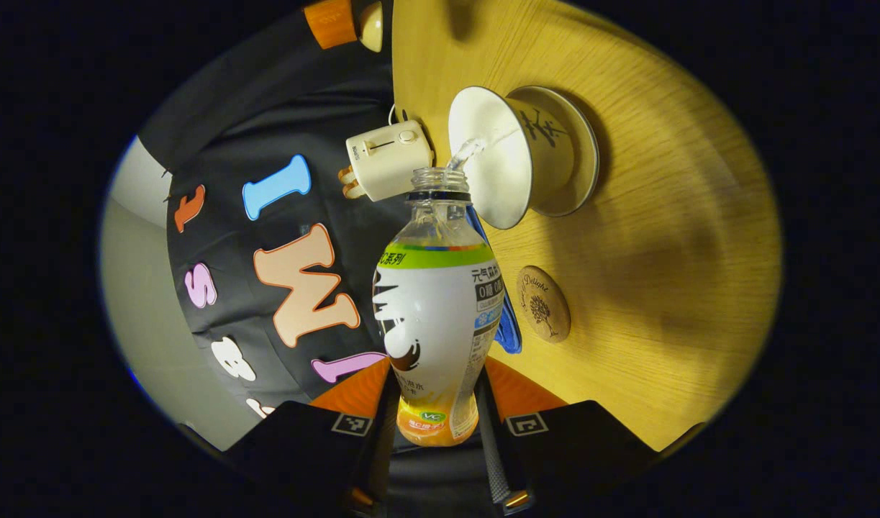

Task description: Open the teacup lid with one hand, grasp the water bottle and pour water into the teacup with the other hand; after pouring, place the water bottle on the coaster and then close the teacup lid.

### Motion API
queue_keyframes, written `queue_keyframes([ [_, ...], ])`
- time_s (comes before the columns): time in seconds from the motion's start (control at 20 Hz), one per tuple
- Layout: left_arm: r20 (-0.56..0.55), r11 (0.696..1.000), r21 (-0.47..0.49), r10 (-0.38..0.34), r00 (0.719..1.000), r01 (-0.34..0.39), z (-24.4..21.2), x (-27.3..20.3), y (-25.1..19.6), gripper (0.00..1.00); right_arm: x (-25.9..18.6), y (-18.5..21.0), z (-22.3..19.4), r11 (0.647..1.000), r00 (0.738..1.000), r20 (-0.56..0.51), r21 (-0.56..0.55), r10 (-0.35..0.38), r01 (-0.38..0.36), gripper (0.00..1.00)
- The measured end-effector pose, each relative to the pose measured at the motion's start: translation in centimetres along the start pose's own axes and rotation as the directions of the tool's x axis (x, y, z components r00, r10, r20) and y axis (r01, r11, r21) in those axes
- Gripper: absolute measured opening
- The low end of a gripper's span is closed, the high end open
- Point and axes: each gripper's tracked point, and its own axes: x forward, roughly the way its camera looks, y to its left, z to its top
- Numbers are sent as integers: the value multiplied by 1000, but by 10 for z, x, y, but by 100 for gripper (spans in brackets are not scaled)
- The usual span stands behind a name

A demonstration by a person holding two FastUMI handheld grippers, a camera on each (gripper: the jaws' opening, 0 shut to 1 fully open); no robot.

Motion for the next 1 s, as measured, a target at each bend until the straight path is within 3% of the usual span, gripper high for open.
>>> queue_keyframes([
  [0.55, -19, 981, 195, 16, 1000, -12, -12, 3, 18, 53, 0, 0, -4, 1000, 1000, -9, -3, 4, -4, 31],
  [1.0, 0, 930, 366, 41, 999, -38, -6, -1, 40, 52, 1, 7, -8, 1000, 1000, -17, -18, 18, -18, 31],
])
